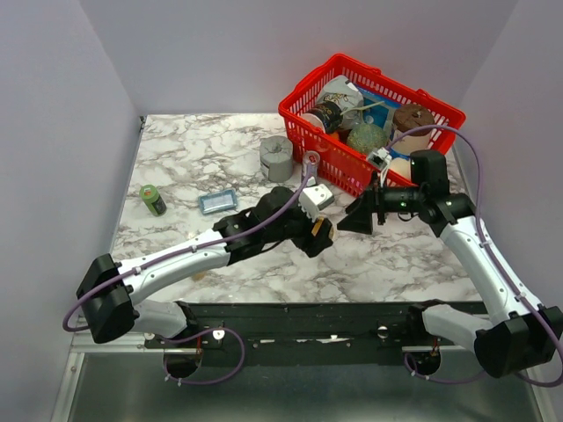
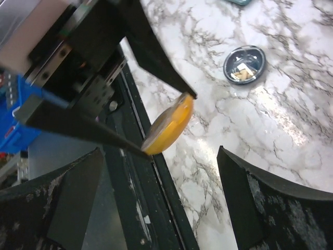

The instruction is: Sort the pills into containers

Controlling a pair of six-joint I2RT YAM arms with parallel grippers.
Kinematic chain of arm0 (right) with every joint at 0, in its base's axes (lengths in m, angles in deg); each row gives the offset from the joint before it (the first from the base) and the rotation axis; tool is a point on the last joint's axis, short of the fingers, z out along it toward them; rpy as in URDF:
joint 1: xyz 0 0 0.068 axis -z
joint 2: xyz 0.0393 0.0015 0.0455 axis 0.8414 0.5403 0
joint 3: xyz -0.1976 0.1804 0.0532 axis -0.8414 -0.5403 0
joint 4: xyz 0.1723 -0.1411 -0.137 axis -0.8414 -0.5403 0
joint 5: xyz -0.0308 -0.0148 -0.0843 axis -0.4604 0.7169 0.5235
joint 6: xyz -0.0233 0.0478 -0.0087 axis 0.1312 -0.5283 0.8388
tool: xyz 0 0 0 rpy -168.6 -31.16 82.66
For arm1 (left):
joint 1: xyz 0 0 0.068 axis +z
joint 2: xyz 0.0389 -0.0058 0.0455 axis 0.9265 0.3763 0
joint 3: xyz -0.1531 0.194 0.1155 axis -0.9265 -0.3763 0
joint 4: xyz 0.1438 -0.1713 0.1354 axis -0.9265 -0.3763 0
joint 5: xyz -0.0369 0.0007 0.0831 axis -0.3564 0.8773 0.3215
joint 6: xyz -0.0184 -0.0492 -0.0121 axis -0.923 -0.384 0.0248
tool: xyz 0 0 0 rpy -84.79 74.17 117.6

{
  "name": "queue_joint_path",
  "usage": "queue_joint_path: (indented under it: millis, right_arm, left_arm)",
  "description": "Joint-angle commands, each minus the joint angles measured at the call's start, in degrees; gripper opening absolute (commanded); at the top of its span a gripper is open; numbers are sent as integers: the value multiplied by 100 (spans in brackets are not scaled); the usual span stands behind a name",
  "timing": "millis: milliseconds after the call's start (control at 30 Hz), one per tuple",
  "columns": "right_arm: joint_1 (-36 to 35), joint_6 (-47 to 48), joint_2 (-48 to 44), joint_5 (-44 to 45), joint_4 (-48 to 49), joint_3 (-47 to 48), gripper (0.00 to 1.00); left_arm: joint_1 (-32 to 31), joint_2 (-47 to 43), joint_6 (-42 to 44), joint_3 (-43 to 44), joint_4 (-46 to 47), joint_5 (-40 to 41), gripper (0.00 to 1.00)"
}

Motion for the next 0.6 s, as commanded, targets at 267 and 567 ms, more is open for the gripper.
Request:
queue_joint_path:
  millis: [267, 567]
  right_arm:
    - [-382, -1327, 393, 838, 409, -223, 99]
    - [-637, -1424, 603, 1084, 383, -232, 91]
  left_arm:
    - [-431, -54, 344, 132, 337, 623, 32]
    - [-475, 113, 397, 326, 267, 799, 32]
